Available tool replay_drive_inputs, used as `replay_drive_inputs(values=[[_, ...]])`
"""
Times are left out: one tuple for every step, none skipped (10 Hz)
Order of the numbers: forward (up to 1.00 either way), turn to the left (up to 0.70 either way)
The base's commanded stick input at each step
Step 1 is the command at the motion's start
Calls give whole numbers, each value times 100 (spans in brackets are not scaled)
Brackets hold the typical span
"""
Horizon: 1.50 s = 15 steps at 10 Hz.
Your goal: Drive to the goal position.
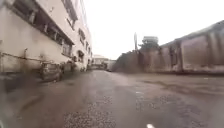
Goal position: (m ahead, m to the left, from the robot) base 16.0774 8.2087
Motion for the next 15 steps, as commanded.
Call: replay_drive_inputs(values=[[50, 8], [50, 8], [50, 8], [50, 8], [50, 8], [50, 8], [50, 8], [50, 8], [50, 8], [50, 8], [50, 8], [50, 8], [50, 8], [50, 8], [50, 8]])
